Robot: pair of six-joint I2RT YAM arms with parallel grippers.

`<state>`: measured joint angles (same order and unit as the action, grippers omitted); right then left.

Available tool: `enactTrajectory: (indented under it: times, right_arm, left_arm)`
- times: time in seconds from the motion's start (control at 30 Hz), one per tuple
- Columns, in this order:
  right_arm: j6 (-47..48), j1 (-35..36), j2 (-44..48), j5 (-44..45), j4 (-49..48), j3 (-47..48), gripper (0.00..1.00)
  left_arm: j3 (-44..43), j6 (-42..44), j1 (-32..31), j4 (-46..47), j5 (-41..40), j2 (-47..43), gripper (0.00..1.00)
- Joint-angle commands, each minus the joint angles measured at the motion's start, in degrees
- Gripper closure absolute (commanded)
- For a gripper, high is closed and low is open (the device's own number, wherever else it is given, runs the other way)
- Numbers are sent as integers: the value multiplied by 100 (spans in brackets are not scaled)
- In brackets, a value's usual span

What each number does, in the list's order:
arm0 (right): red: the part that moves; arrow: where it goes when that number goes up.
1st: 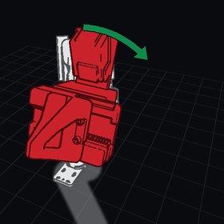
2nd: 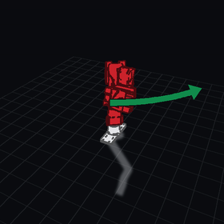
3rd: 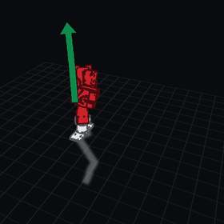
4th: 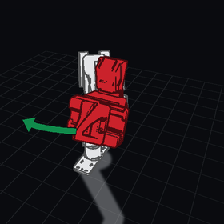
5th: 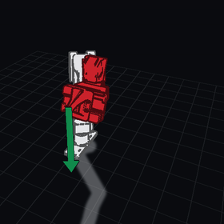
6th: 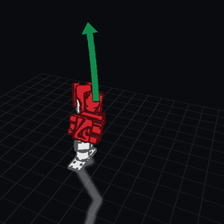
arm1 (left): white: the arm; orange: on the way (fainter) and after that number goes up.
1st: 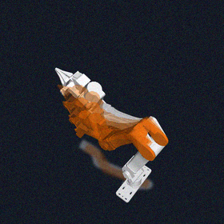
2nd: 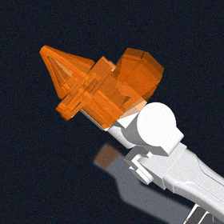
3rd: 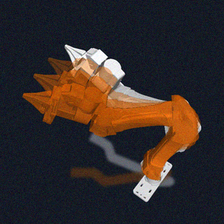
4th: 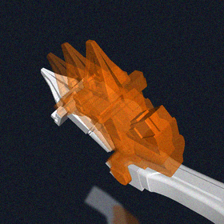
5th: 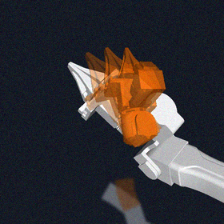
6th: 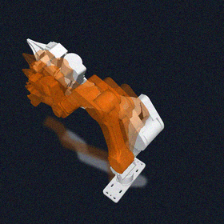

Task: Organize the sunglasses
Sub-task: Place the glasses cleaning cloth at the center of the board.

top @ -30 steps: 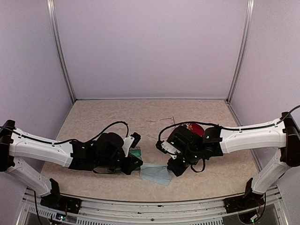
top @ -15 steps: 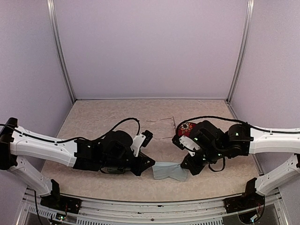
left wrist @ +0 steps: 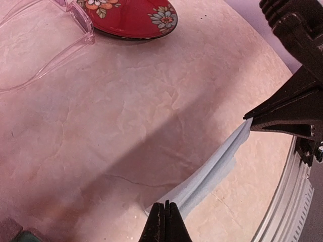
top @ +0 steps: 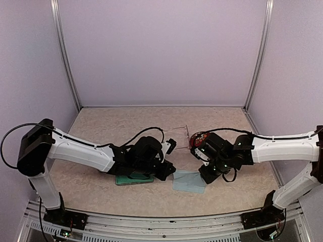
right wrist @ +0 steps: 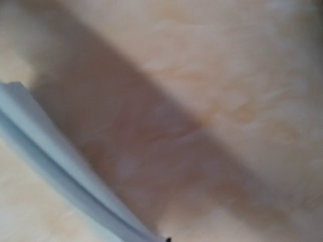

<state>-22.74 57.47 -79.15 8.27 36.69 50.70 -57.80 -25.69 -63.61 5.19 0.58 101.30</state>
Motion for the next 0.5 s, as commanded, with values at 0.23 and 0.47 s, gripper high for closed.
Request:
enactTrajectory:
  times: [0.23, 0.47]
  right_arm:
    - [786, -632, -1184, 799, -451, 176, 99]
    - [573, -716, -1120, 927, -511, 152, 67]
  left_arm:
    - [-881, 300, 439, 373, 36, 1106, 100]
    - [-942, 320, 455, 302, -426, 1174, 67]
